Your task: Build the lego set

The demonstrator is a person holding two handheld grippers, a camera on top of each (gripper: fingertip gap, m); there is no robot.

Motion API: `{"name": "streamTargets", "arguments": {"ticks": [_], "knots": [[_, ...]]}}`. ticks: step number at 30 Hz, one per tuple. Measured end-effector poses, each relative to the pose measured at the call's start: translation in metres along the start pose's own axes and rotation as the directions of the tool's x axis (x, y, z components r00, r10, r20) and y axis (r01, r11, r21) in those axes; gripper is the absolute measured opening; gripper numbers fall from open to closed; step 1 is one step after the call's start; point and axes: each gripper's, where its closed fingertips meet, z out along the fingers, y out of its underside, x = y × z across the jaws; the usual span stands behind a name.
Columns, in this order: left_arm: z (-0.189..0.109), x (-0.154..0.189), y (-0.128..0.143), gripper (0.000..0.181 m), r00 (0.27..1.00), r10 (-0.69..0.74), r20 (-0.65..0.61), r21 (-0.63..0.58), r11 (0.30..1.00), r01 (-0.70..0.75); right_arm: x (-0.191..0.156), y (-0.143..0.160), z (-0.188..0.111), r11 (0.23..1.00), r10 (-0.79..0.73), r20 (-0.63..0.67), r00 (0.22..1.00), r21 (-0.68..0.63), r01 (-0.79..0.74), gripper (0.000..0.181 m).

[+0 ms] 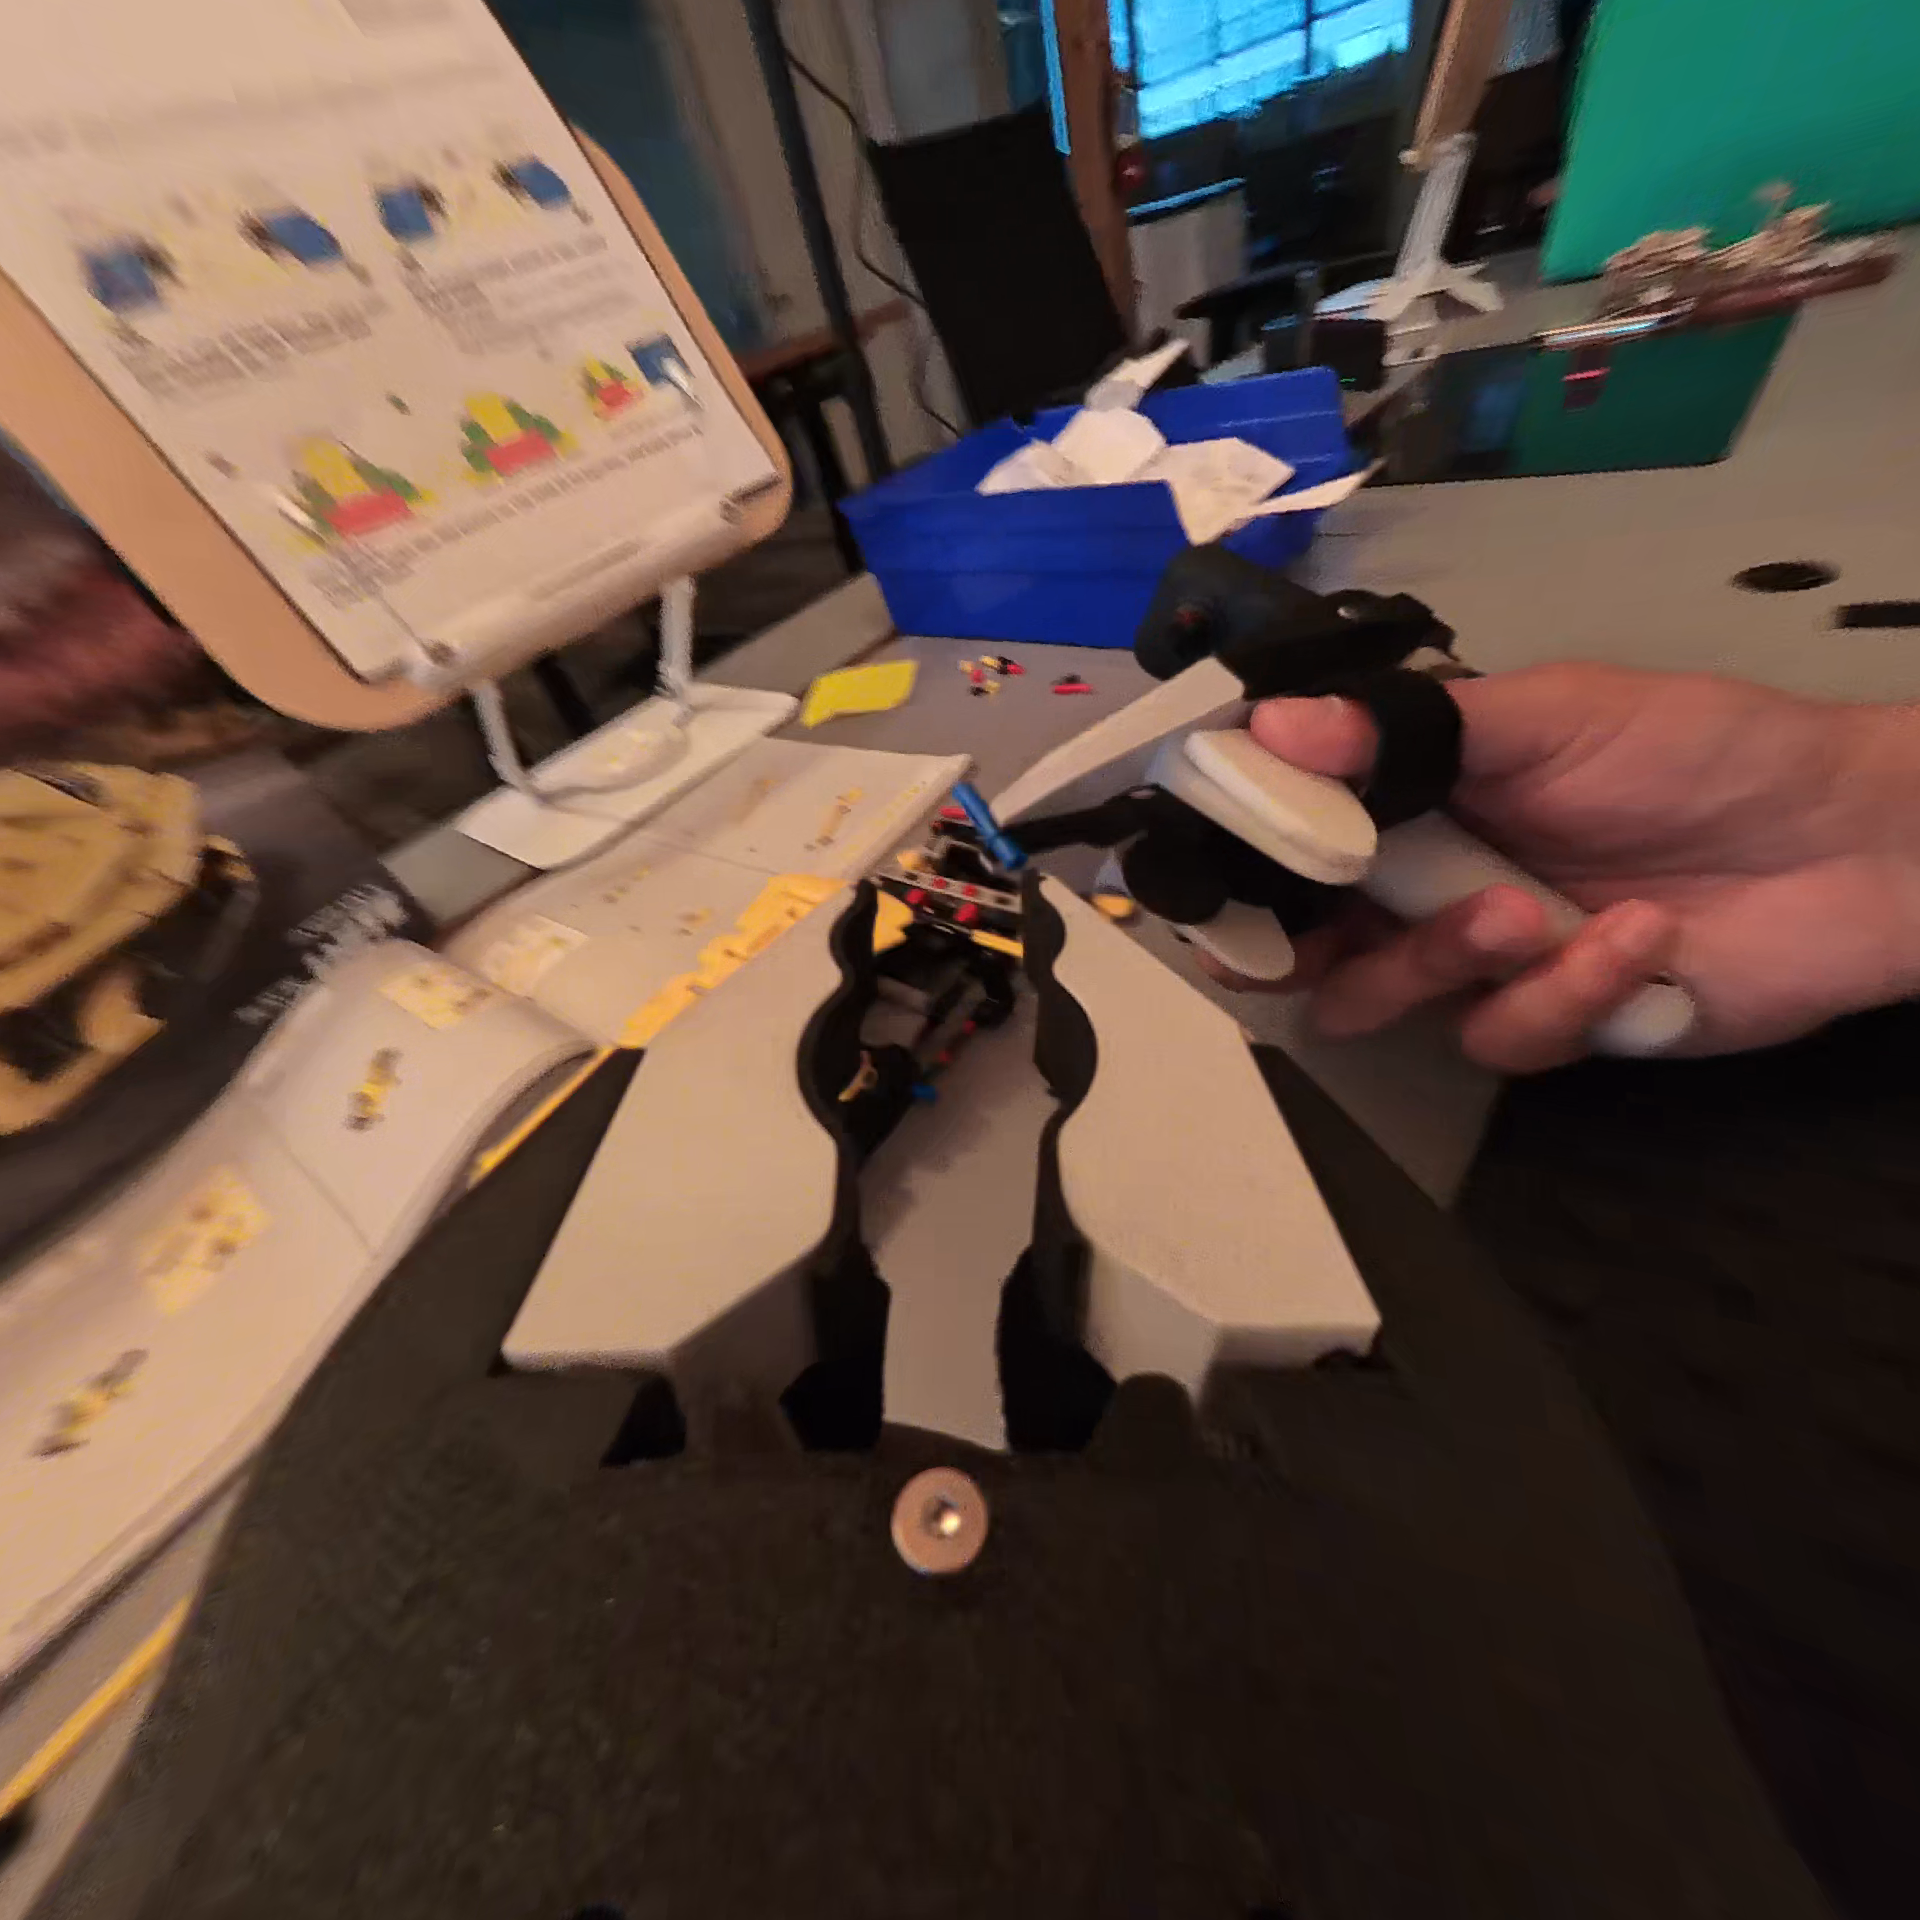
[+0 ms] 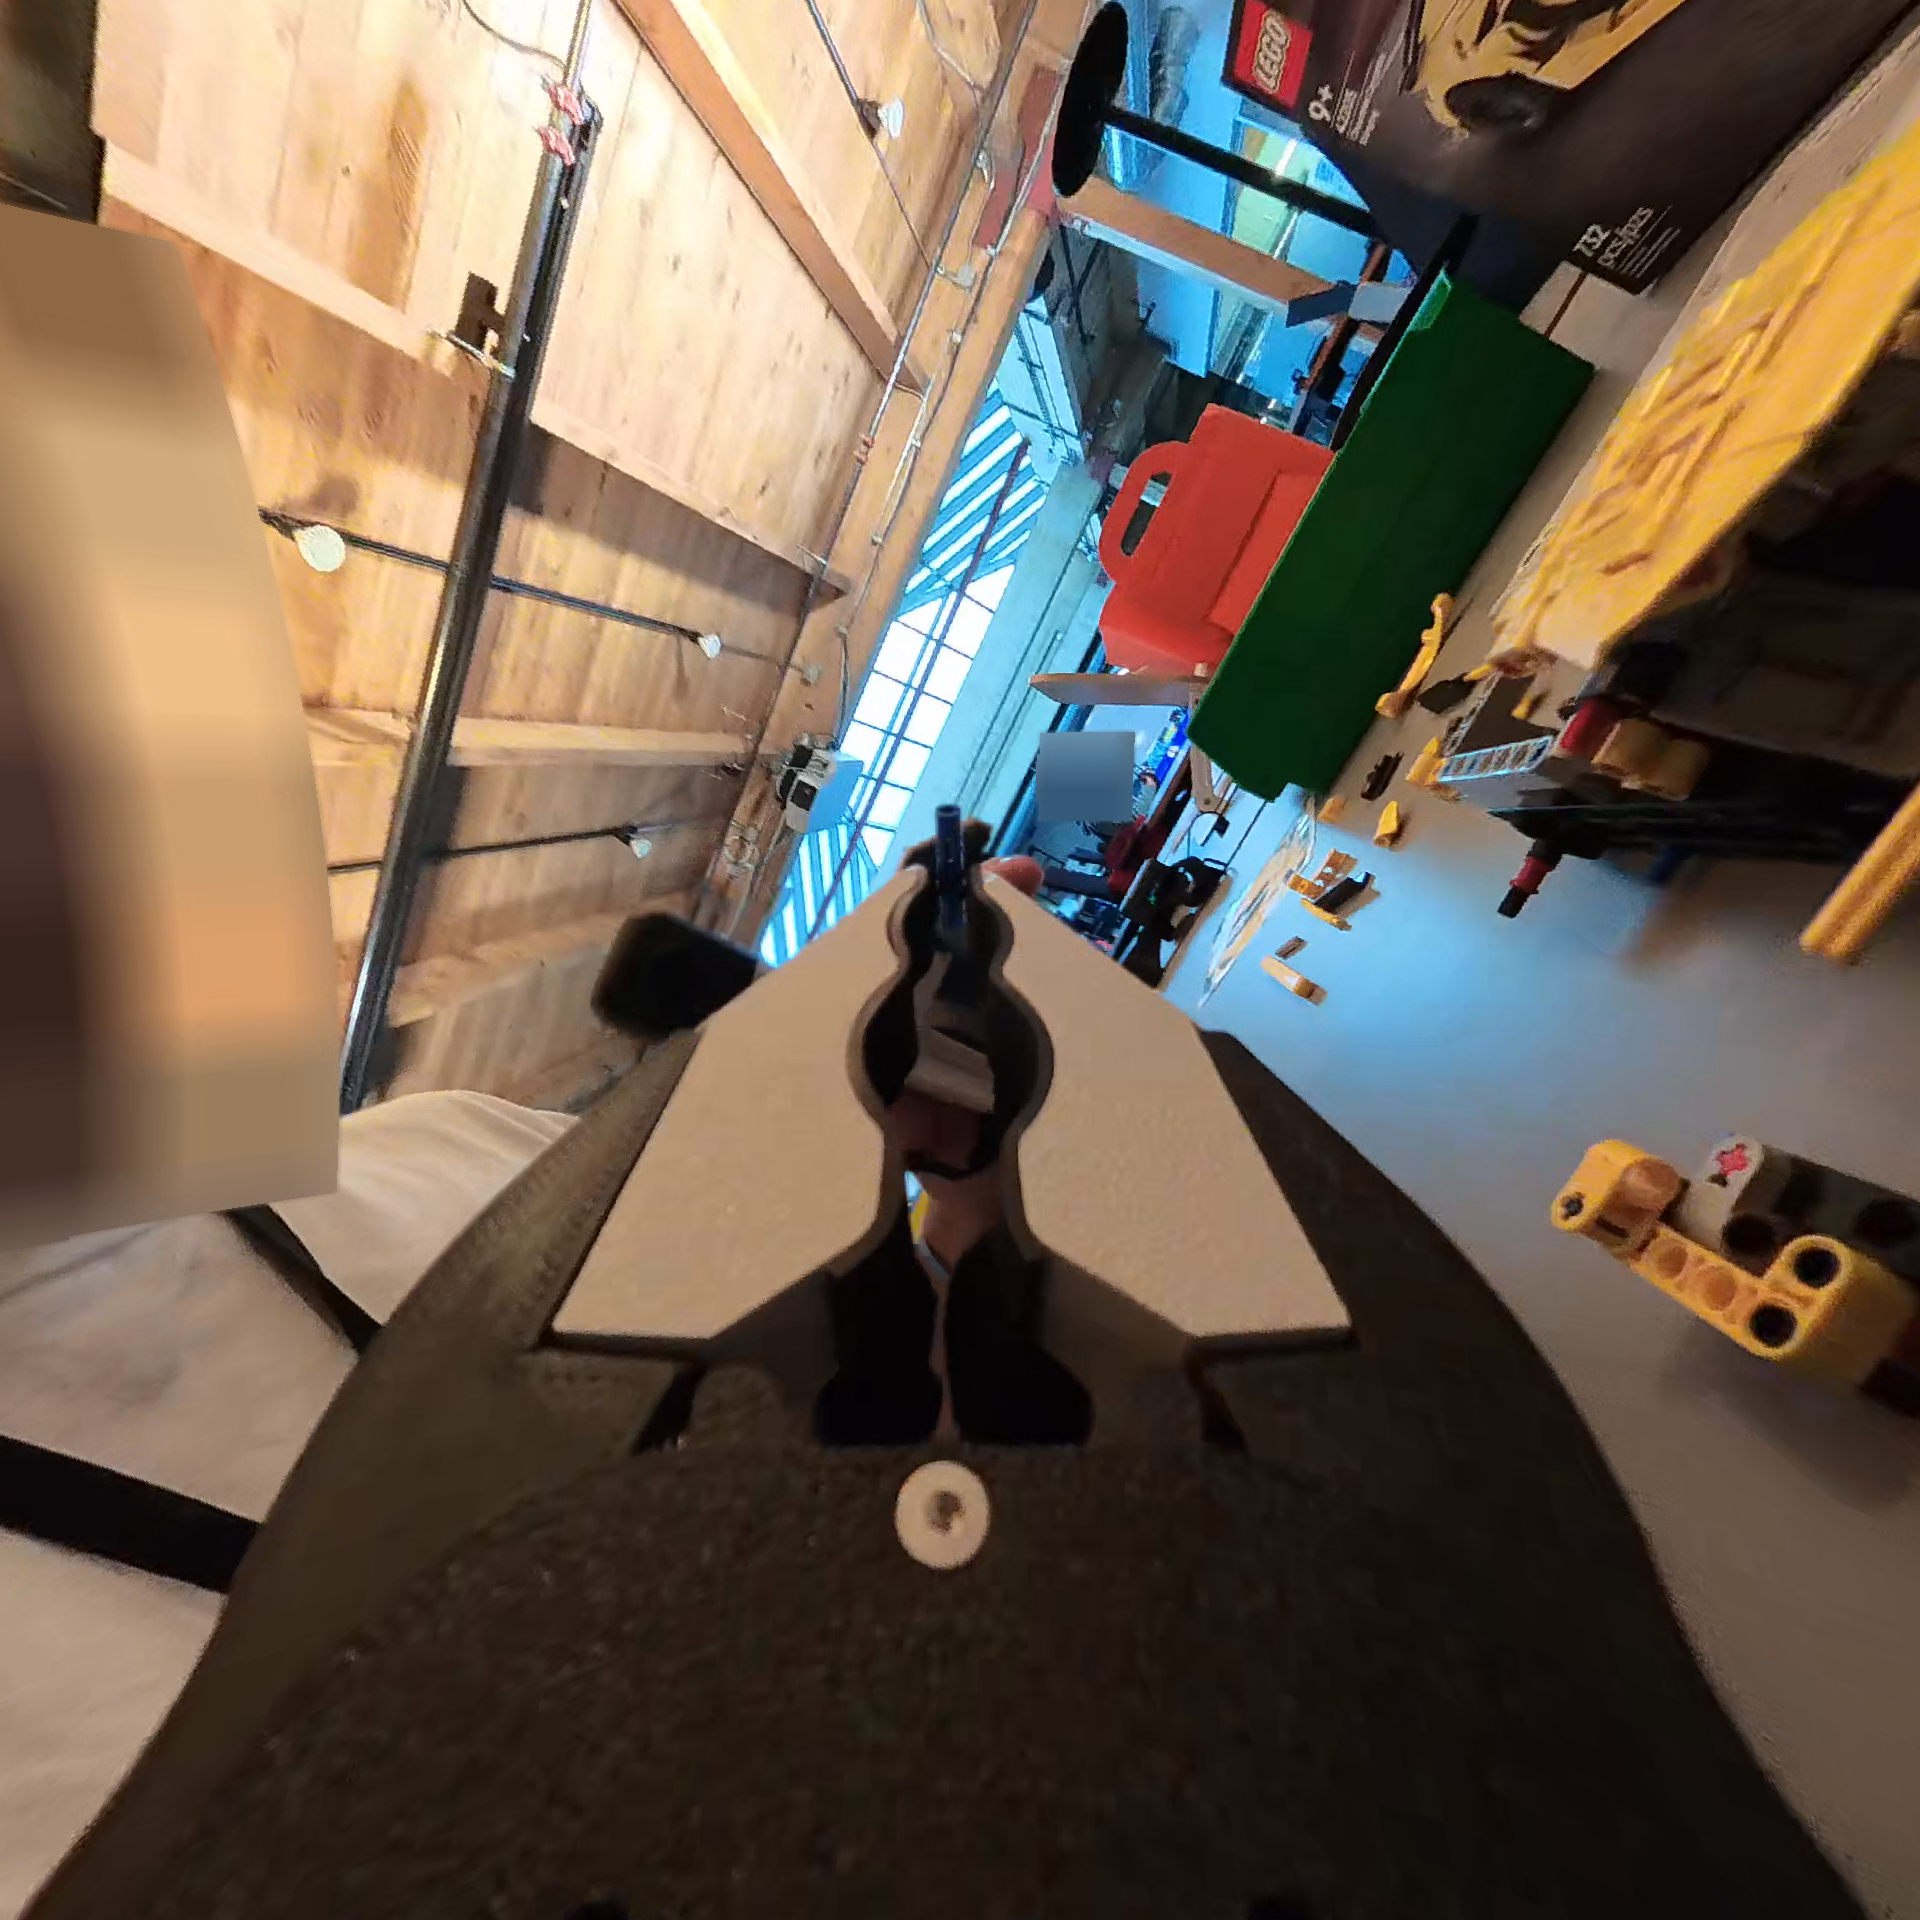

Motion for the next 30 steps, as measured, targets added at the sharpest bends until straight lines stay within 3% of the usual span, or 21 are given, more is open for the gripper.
{"name": "streamTargets", "arguments": {"ticks": [4,7,9,21,30], "knots": [[0.005,0.004,-0.008,0.028,0.984,0.138,0.109,0.015,0.99,-0.141,-0.005,0.005,0.008,1.0,0.016,0.014,1.0,0.006,-0.016,0.004],[0.009,0.007,-0.004,0.025,0.982,0.157,0.108,-0.005,0.988,-0.157,-0.008,0.007,0.01,1.0,0.022,0.027,0.999,0.009,-0.022,0.004],[0.008,0.011,-0.006,0.013,0.981,0.168,0.099,0.018,0.985,-0.171,-0.009,0.008,0.009,0.999,0.036,0.044,0.998,0.014,-0.036,0.004],[0.001,0.017,-0.009,0.008,0.943,0.317,0.099,0.014,0.947,-0.32,-0.014,0.014,0.008,0.993,0.114,0.094,0.989,-0.032,-0.111,0.004],[0.003,0.018,-0.009,0.004,0.921,0.364,0.136,-0.002,0.93,-0.368,-0.01,0.013,0.004,0.998,0.058,0.052,0.997,-0.033,-0.057,0.005]]}}
